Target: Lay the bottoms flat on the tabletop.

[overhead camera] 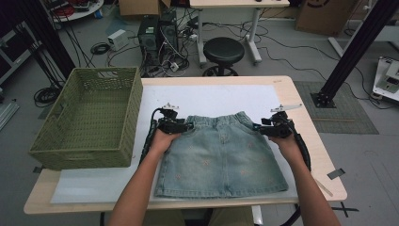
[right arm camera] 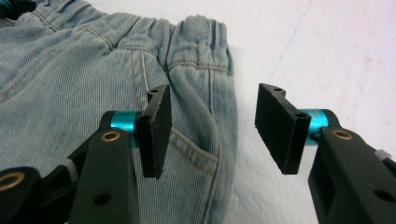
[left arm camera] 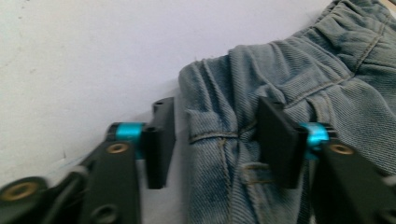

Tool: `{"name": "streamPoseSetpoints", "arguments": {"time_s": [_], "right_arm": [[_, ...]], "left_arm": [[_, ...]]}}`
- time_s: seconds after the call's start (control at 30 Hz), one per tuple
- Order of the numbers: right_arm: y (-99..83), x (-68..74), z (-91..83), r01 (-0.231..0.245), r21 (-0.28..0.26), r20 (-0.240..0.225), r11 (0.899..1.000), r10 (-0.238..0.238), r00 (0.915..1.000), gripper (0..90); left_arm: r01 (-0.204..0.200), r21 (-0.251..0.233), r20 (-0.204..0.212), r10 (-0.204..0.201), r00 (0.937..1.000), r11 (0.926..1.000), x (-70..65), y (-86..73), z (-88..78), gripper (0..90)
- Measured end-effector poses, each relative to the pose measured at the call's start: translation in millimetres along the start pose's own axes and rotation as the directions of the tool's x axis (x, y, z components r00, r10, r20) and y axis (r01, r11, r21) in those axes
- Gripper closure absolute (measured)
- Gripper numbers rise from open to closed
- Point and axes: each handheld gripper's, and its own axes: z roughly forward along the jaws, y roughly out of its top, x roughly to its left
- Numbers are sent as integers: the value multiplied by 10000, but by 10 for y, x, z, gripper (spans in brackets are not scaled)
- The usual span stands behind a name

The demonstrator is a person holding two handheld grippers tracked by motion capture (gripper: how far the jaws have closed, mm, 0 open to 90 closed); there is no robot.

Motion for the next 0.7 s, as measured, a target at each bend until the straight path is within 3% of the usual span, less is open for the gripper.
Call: {"name": "streamPoseSetpoints", "arguments": {"time_s": [0.13,0.3,0.33,0.4,0.43,0.47,0.5,0.57,0.67,0.7], "right_arm": [[119,14,88,-72,0,99,10000,72,9999,455],[231,-1,330,-384,385,306,9985,372,9988,468],[239,9,396,-393,506,271,9979,379,9989,497],[247,49,510,-258,989,69,9948,253,9997,664],[254,81,533,177,1246,441,9920,-233,9988,765],[268,108,523,439,1290,807,9907,-546,9952,797],[282,110,509,342,1283,979,9911,-470,9941,807],[300,144,495,550,1374,1585,9890,-767,9844,812],[312,167,520,497,1527,2663,9870,-896,9597,811],[305,150,536,308,1546,2765,9875,-732,9582,810]], "left_arm": [[-32,-164,-90,30,10000,9999,-13,7,-32,695],[273,-1224,-146,-293,9995,9921,-19,-39,-95,726],[247,-1379,-238,-283,9993,9901,-23,-40,-111,728],[306,-1745,-448,-390,9982,9842,-23,-27,-158,730],[312,-1883,-546,-422,9976,9816,-22,-15,-184,733],[222,-1957,-792,-384,9961,9804,-38,-2,-198,738],[26,-2009,-1087,-249,9938,9796,-58,6,-202,743],[-183,-1991,-1531,-127,9881,9798,-117,13,-176,747],[-299,-1823,-1489,24,9888,9828,-210,0,-113,741],[-427,-1710,-1543,160,9879,9843,-252,-3,-103,722]]}}
